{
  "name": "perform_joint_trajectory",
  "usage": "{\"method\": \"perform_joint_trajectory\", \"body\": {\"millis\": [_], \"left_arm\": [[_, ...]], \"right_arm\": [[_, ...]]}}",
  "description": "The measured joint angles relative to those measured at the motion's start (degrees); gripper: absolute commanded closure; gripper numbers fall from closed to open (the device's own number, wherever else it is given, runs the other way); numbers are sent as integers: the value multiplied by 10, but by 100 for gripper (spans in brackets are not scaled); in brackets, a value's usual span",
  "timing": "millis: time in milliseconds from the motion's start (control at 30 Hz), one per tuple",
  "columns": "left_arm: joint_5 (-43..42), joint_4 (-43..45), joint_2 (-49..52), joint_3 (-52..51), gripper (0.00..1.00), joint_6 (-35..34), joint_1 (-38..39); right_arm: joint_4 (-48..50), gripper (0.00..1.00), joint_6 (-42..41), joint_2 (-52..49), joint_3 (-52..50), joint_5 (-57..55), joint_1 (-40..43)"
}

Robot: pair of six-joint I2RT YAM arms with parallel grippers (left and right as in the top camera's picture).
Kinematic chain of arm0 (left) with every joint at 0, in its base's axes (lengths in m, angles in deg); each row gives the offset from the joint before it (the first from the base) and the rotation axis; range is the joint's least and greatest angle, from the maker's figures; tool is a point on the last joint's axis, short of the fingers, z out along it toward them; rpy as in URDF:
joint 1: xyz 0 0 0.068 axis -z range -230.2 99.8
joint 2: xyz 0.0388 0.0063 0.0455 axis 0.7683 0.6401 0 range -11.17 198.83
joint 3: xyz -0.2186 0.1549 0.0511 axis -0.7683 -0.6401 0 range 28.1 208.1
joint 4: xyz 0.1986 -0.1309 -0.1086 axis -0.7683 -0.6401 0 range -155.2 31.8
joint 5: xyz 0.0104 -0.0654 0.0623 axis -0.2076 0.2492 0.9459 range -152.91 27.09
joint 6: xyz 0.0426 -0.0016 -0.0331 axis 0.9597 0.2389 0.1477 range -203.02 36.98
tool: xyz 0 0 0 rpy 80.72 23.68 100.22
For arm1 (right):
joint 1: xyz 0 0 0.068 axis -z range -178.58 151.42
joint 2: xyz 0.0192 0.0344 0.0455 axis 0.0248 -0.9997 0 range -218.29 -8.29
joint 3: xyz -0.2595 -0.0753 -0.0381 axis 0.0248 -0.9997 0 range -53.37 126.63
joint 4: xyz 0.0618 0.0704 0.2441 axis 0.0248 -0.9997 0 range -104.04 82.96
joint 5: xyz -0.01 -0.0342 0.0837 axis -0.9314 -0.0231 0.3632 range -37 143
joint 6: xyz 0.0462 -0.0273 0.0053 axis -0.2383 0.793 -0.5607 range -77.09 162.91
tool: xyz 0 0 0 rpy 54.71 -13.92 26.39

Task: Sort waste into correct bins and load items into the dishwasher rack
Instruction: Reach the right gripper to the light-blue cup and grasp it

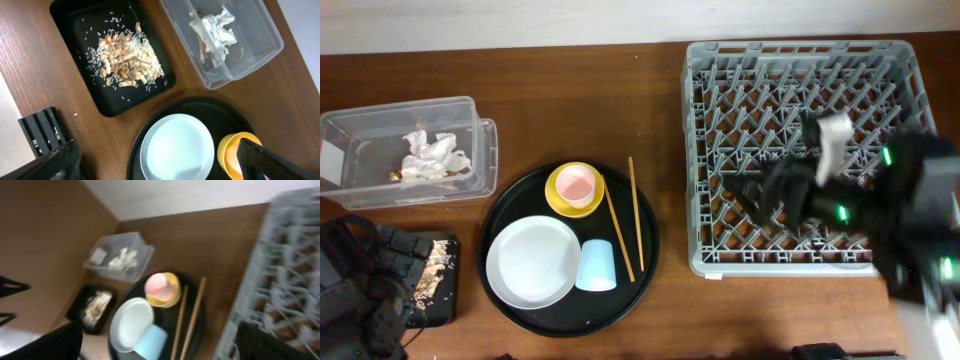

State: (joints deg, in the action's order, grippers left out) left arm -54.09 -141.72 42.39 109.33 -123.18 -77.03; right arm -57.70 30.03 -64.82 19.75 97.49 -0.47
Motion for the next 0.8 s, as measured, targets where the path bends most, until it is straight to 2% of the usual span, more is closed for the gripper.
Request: {"method": "perform_joint_trajectory", "body": {"millis": [33,133,200,267,333,400,467,500,567,800], "left_arm": [[0,0,0,0,1,0,0],[0,0,0,0,1,0,0],[0,0,0,0,0,0,0],[0,-1,0,0,0,0,0],[0,0,0,0,1,0,0],[0,0,0,0,1,0,0],[0,0,0,0,1,0,0],[0,0,0,0,0,0,0],[0,0,0,0,1,0,0],[0,0,0,0,1,0,0]], "right_arm": [[-13,1,14,-79,65,82,-17],[21,1,24,-170,100,207,-73],[-50,2,-20,-203,99,77,-162],[-109,2,-152,-206,100,-196,-311],[-126,2,-253,-206,100,-332,-404],[-127,2,-364,-221,100,-420,-497],[-100,1,-466,-264,100,-468,-569],[-69,2,-489,-288,100,-477,-590],[-11,1,-519,-341,100,-483,-617],[3,2,-595,-480,100,-449,-635]]}}
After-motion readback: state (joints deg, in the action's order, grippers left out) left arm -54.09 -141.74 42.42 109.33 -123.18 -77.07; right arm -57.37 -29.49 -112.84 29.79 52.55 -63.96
